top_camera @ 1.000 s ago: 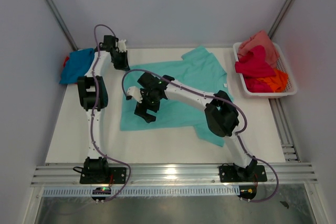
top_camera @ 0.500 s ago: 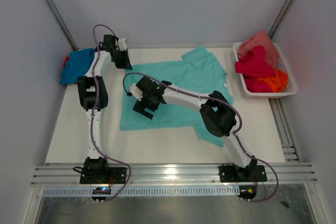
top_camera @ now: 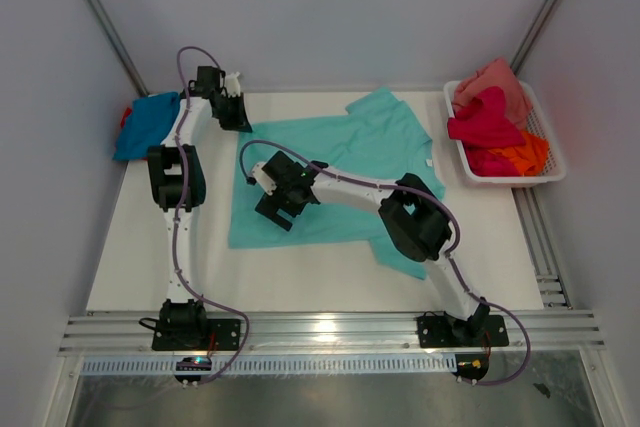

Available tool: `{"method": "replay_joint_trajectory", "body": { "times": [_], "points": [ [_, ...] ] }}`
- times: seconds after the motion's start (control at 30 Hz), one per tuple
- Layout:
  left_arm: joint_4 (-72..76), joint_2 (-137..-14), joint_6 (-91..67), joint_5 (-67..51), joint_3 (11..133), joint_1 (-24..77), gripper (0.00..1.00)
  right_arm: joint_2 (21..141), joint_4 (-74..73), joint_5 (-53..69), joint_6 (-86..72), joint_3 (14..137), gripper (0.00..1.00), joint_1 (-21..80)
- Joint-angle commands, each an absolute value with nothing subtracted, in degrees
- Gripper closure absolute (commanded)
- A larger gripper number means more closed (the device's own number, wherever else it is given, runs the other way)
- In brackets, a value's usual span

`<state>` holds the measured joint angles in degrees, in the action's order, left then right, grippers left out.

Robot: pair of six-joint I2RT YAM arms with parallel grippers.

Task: Fold and stack the t-shirts
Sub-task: Flatten the tshirt out

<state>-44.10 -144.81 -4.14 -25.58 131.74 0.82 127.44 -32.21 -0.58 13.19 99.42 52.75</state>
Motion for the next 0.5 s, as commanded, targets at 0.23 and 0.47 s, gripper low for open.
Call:
{"method": "replay_joint_trajectory", "body": {
  "times": [0.23, 0.47],
  "points": [
    [-38.7, -145.2, -5.6, -21.7, 135.2, 0.8, 1.0, 126.5, -31.2, -4.1, 11.3, 93.8, 0.01, 53.0],
    [-33.1, -145.5, -9.4, -17.2, 134.9, 0.8, 1.0, 125.8, -30.4, -4.7, 11.3, 91.8, 0.01, 53.0]
  ]
}}
